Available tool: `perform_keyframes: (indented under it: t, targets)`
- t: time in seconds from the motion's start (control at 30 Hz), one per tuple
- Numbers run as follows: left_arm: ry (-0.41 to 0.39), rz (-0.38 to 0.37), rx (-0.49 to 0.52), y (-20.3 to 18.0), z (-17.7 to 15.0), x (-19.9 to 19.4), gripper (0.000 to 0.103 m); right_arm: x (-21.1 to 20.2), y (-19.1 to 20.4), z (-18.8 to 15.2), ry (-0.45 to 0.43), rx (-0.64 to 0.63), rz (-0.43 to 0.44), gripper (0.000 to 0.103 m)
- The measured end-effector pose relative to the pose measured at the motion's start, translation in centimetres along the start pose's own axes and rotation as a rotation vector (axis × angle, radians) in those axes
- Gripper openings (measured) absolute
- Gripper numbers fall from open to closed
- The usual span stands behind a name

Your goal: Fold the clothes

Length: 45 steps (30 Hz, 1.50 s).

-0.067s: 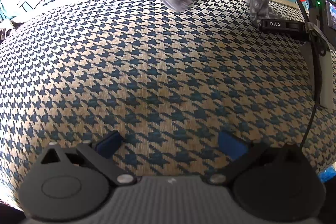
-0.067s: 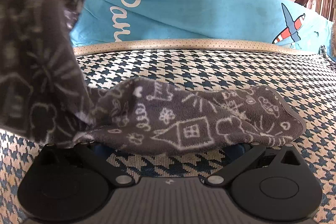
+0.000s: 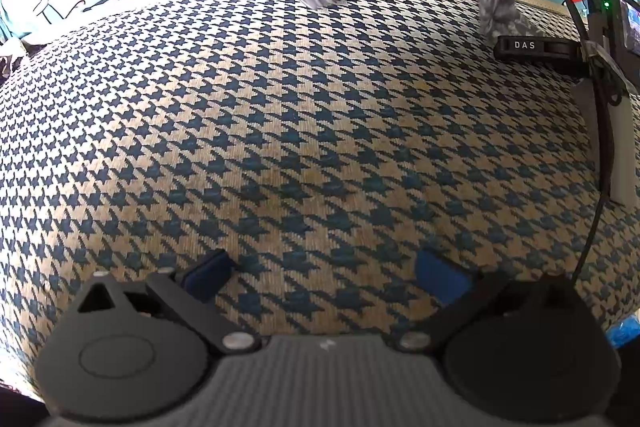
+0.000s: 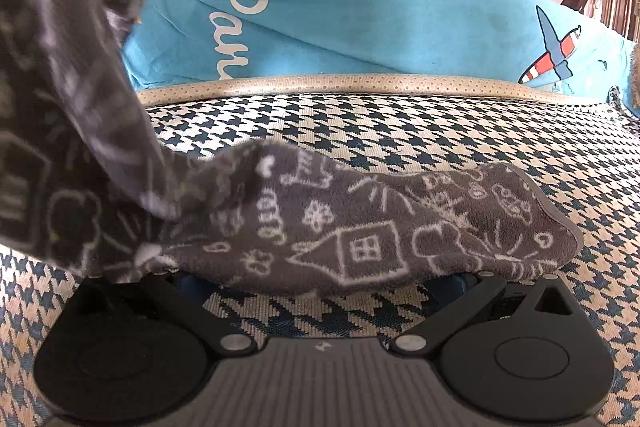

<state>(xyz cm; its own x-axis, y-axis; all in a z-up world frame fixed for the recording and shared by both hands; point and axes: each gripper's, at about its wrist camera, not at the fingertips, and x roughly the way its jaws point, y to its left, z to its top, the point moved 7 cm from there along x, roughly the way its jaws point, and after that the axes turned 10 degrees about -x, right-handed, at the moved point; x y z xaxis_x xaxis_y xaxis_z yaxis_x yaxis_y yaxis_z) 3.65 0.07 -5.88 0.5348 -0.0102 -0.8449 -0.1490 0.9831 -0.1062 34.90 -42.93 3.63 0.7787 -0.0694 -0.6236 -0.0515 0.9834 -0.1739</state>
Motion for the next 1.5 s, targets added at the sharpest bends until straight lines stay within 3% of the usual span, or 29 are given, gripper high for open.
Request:
perform_keyframes:
  t: [1.5]
  targets:
    - [-0.022, 0.096, -0.088, 0.3, 0.1, 0.7, 0.103, 0.1, -0.1, -0.1, 0.0, -0.001, 0.0, 0.103]
